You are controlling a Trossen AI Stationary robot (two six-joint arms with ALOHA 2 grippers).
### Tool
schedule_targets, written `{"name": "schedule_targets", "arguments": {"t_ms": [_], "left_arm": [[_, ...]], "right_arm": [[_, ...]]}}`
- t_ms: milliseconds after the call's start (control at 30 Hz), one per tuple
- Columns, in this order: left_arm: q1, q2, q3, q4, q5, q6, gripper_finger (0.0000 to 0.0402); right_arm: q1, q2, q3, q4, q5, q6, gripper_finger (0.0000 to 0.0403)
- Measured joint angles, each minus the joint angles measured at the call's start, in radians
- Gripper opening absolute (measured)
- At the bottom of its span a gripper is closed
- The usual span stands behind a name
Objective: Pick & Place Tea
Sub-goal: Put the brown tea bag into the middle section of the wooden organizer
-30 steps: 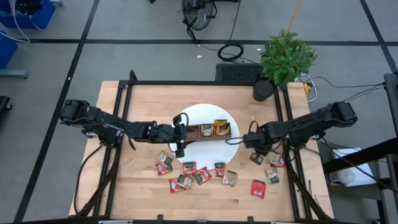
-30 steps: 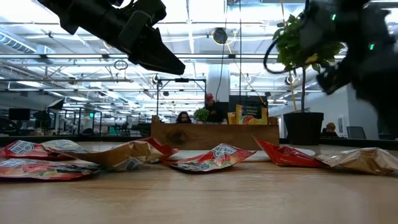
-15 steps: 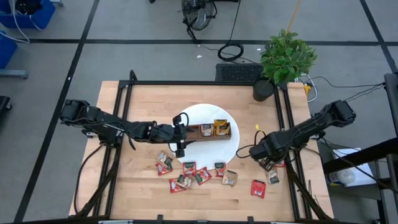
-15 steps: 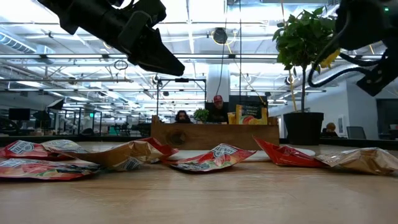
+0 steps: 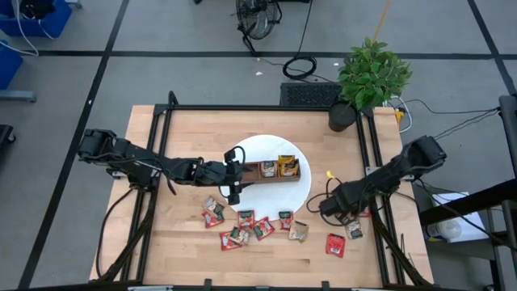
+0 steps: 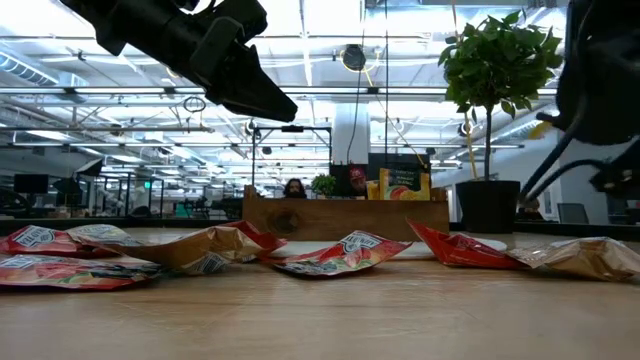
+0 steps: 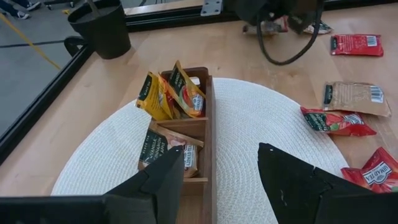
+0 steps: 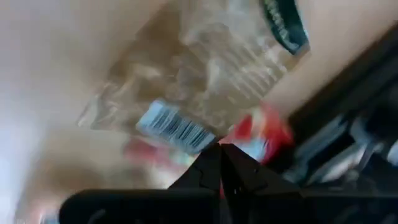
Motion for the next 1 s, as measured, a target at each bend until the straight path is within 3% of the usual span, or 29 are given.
{"name": "schedule_targets", "arguments": {"t_ms": [233, 400, 500, 767, 1000], "left_arm": [[0.0, 0.0, 0.0, 0.0, 0.0, 0.001, 0.0207], [0.0, 0.0, 0.0, 0.001, 0.0, 0.001, 0.0207], [0.0, 0.0, 0.0, 0.002, 0.0, 0.001, 0.0207], [0.0, 0.0, 0.0, 0.001, 0.0, 0.0, 0.0207], [0.0, 0.0, 0.0, -0.001, 0.001, -0.001, 0.0207]], "right_arm": [[-0.054, 0.006, 0.011, 0.134, 0.121, -0.109, 0.0], [-0.075, -0.002, 0.057, 0.203, 0.402, -0.227, 0.0], [-0.08, -0.011, 0.081, 0.221, 0.509, -0.279, 0.0], [-0.085, -0.017, 0.084, 0.317, 0.551, -0.322, 0.0], [-0.111, -0.017, 0.09, 0.391, 0.512, -0.453, 0.0015]]}}
